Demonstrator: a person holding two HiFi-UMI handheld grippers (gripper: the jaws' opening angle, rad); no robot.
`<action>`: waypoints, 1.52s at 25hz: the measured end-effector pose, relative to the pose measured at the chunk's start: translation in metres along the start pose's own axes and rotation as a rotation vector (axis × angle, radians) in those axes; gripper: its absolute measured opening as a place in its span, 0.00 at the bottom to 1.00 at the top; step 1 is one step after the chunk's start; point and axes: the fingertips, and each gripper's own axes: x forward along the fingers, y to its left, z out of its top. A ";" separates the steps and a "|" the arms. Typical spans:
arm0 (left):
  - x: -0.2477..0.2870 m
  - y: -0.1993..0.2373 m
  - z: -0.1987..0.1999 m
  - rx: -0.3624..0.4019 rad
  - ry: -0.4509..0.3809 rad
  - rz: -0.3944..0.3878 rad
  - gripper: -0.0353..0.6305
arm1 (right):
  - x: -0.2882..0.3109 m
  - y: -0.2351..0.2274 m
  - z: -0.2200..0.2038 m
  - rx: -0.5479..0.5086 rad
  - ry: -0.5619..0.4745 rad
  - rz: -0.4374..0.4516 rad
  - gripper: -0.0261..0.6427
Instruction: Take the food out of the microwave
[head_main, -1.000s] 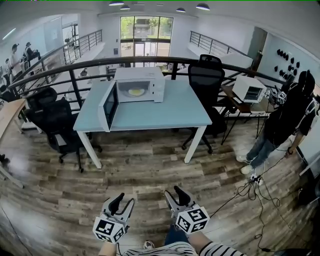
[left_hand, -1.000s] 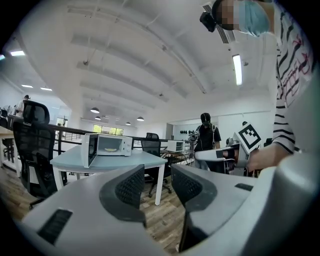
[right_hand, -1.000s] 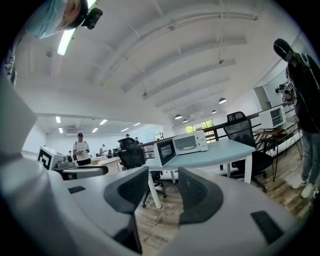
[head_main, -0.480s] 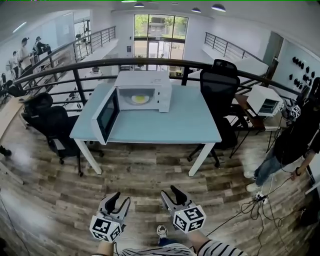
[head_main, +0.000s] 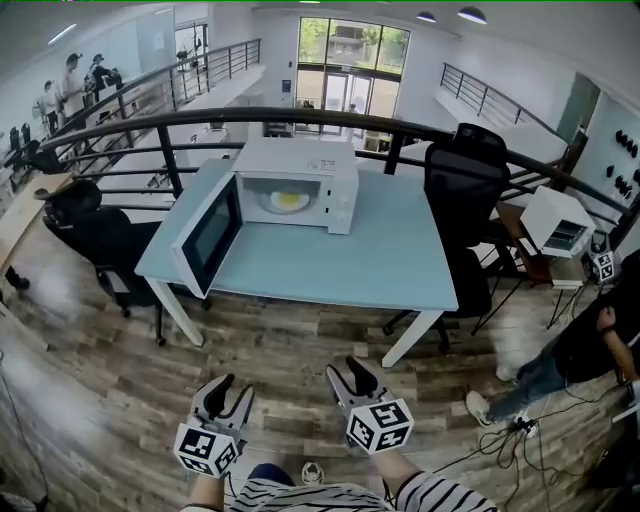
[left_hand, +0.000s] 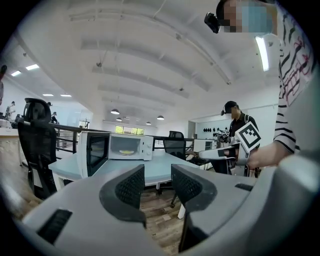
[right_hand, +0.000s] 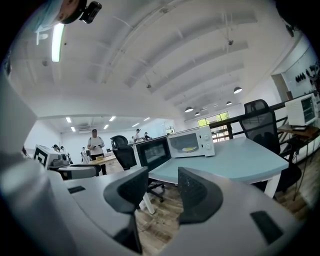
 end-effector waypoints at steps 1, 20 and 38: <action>0.006 0.002 0.000 -0.003 0.003 0.003 0.27 | 0.005 -0.005 0.001 0.005 0.000 -0.001 0.31; 0.170 0.110 0.023 -0.017 0.018 -0.107 0.27 | 0.167 -0.068 0.036 0.038 -0.002 -0.100 0.31; 0.283 0.196 0.034 -0.041 0.034 -0.239 0.27 | 0.303 -0.107 0.061 0.072 -0.030 -0.200 0.31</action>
